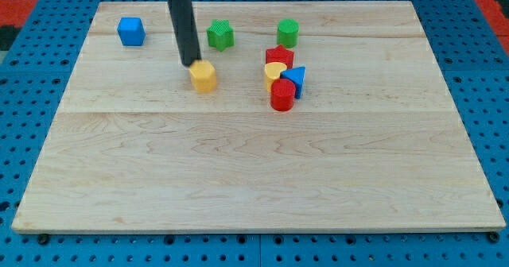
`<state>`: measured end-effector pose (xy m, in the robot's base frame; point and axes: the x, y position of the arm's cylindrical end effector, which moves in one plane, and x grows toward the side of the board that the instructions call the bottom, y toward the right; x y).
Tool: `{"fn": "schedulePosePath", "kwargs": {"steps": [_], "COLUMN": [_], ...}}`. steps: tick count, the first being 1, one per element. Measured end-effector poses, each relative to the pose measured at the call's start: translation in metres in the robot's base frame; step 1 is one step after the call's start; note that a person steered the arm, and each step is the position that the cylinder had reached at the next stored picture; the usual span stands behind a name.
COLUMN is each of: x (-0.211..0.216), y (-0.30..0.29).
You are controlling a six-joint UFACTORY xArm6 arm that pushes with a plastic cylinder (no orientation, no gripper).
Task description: Move red circle towards top right of the board
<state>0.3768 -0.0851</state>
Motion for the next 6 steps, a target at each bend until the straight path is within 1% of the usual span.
{"fn": "schedulePosePath", "kwargs": {"steps": [1, 2, 5, 6], "x": [0.043, 0.043, 0.061, 0.061], "y": [0.023, 0.035, 0.194, 0.214]}}
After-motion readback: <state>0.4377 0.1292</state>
